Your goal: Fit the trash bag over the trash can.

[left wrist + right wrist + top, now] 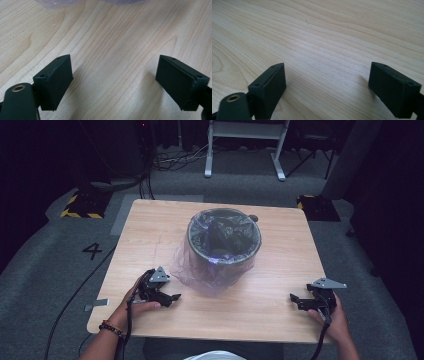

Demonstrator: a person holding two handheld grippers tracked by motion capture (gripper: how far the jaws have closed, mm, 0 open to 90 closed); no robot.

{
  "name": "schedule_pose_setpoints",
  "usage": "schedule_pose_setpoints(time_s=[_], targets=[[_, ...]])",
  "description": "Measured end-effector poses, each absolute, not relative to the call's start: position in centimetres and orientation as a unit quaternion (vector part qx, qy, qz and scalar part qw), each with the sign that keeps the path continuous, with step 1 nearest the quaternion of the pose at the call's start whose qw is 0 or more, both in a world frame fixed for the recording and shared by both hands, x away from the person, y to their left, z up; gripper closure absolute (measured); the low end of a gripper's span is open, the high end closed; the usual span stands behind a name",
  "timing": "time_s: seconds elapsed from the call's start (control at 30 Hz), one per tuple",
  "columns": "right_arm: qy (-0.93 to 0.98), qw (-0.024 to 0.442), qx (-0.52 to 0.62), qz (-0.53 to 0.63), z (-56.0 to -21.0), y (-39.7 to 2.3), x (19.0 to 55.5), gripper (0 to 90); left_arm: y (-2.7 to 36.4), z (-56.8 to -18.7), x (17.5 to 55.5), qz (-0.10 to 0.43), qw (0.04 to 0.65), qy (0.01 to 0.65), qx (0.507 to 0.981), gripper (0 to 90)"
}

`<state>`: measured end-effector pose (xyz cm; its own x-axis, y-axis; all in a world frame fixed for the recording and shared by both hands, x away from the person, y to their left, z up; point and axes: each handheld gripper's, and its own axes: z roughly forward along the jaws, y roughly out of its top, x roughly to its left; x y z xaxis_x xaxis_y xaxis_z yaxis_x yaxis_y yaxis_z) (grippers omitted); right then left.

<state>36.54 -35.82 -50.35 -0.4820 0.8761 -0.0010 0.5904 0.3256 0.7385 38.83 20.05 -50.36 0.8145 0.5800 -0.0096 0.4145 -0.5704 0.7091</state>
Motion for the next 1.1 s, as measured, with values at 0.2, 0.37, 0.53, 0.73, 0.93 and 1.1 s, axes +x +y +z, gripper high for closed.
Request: schedule_pose_setpoints(time_s=[0.2, 0.37, 0.53, 0.73, 0.93, 1.1], targets=[[0.785, 0.208, 0.470, 0.346, -50.36, -35.63, 36.63, 14.4, 20.03, -50.36, 38.77, 0.114, 0.367, 0.284, 0.878, 14.0], [0.785, 0.208, 0.470, 0.346, -50.35, -35.64, 36.63, 14.4, 20.03, -50.36, 38.77, 0.114, 0.367, 0.284, 0.878, 14.0], [0.786, 0.208, 0.468, 0.346, -50.36, -35.66, 36.68, 14.4, 20.04, -50.36, 38.80, 0.113, 0.367, 0.284, 0.879, 14.0], [0.786, 0.207, 0.469, 0.346, -50.35, -35.66, 36.67, 14.5, 20.04, -50.36, 38.80, 0.112, 0.367, 0.283, 0.879, 14.0], [0.787, 0.207, 0.467, 0.346, -50.36, -35.69, 36.70, 14.5, 20.02, -50.37, 38.85, 0.112, 0.368, 0.282, 0.879, 13.9], [0.787, 0.207, 0.467, 0.346, -50.36, -35.70, 36.70, 14.5, 19.98, -50.36, 38.89, 0.112, 0.367, 0.281, 0.879, 13.6]])
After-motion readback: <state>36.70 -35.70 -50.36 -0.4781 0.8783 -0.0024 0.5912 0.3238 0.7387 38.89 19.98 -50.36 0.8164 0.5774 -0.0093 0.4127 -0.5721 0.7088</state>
